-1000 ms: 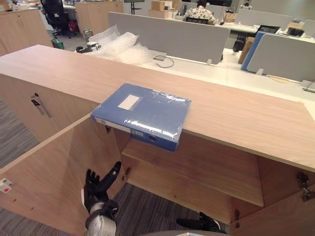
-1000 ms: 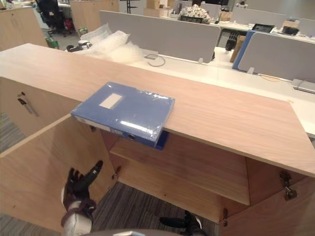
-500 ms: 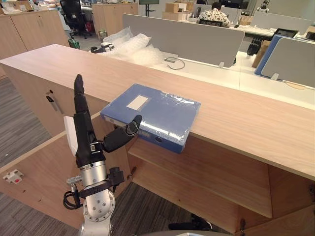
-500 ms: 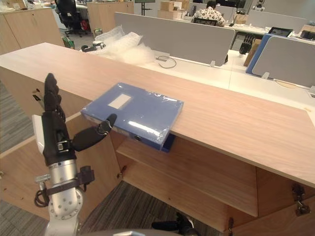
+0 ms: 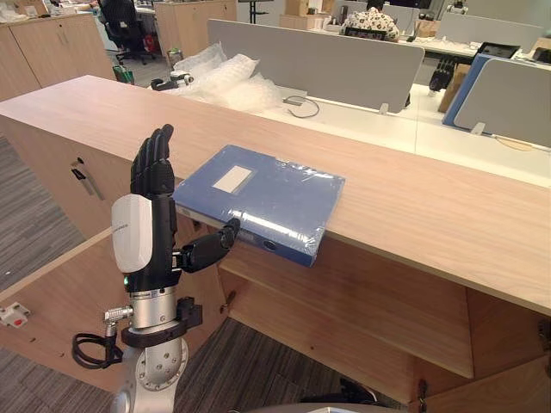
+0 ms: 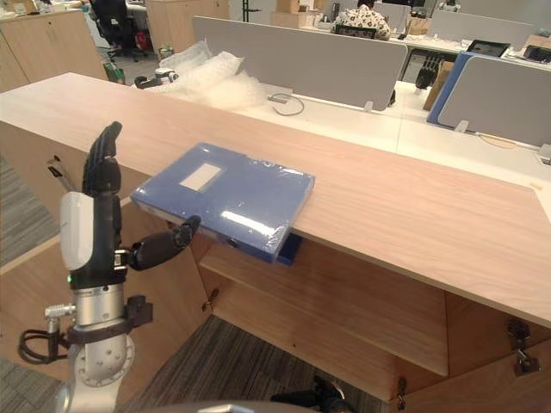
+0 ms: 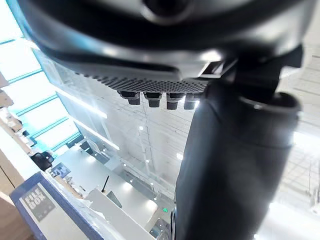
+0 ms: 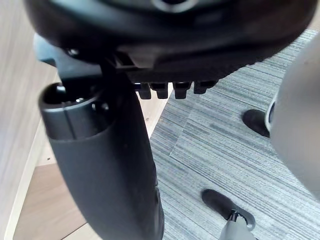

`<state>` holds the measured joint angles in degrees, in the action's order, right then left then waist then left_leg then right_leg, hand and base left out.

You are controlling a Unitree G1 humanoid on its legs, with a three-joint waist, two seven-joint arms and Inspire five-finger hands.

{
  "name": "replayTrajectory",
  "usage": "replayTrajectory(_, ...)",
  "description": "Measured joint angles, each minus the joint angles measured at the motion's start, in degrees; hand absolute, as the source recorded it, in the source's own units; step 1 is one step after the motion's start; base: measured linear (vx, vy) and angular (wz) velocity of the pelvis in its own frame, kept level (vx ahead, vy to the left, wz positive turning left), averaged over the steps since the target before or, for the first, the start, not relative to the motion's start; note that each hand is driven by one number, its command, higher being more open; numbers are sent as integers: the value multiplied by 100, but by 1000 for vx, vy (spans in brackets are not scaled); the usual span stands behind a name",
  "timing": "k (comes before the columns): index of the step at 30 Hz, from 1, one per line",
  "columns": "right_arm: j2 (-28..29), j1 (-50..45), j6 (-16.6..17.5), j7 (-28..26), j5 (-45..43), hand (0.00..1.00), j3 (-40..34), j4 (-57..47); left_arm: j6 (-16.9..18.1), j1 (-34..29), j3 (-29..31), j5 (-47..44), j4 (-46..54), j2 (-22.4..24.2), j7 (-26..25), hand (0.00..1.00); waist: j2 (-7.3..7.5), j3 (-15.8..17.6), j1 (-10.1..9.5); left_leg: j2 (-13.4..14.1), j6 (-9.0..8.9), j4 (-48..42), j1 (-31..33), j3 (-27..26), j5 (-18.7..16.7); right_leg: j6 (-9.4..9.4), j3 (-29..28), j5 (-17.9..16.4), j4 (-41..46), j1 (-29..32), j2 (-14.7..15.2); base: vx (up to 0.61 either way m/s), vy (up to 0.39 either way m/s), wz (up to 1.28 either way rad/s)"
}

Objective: Walk over to the cabinet, pick up the folder, carry it to the office cabinet, place the folder inside the office cabinet, then close the office cabinet door

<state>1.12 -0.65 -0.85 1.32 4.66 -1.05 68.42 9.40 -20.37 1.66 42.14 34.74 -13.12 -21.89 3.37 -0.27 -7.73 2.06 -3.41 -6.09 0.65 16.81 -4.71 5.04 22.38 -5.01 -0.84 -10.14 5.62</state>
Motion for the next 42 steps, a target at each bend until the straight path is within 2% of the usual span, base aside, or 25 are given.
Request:
replayTrajectory(3, -40, -16, 43, -15, 0, 100, -3, 13, 9, -166, 41, 314, 0, -236, -16, 100, -19, 6, -9, 7, 0, 12, -23, -13, 0, -4, -25, 0, 6, -2, -2, -10, 5, -4)
replayTrajectory(7, -117, -12, 124, -29, -1, 100, -10, 105, 75, -352, 232, 585, -4, -962, -5, 100, -16, 4, -36, 20, 0, 20, -30, -17, -2, -13, -41, 0, 6, 3, -15, 0, 0, 0)
replayTrajectory(11, -178, -28, 131, -38, -2, 100, -13, 116, 265, -370, 505, 588, -10, -1260, -3, 100, -18, 6, -43, 20, -1, 31, -30, -21, -2, -14, -55, 0, 5, 12, -16, 0, 0, 0)
replayTrajectory(15, -186, -27, 151, -37, -2, 100, -17, 121, 300, -370, 653, 590, -33, -1478, -5, 100, -26, 10, -43, 20, -1, 34, -29, -33, -2, -15, -80, 0, 5, 25, -15, 4, 1, -1)
replayTrajectory(23, -191, -24, 161, -35, -2, 100, -22, 120, 313, -342, 652, 594, -452, -1609, -3, 100, -37, 17, -41, 30, -1, 45, -23, -53, -2, -20, -128, -2, 34, 75, -15, 1, 3, -2)
replayTrajectory(31, -217, -22, 161, -37, 0, 100, -20, 117, 254, -11, 550, 594, -990, -1609, 13, 100, -68, 20, -21, 39, -1, 48, -27, -79, -2, -24, -170, -4, 63, 106, -15, 0, 2, -2)
replayTrajectory(42, -311, -24, 160, -35, 177, 100, -23, 116, 104, 647, -48, 1027, -1494, -1806, 64, 100, -170, -17, 67, 75, 0, 118, -143, -231, -1, -30, -369, 0, 94, 139, -5, 7, 6, -9)
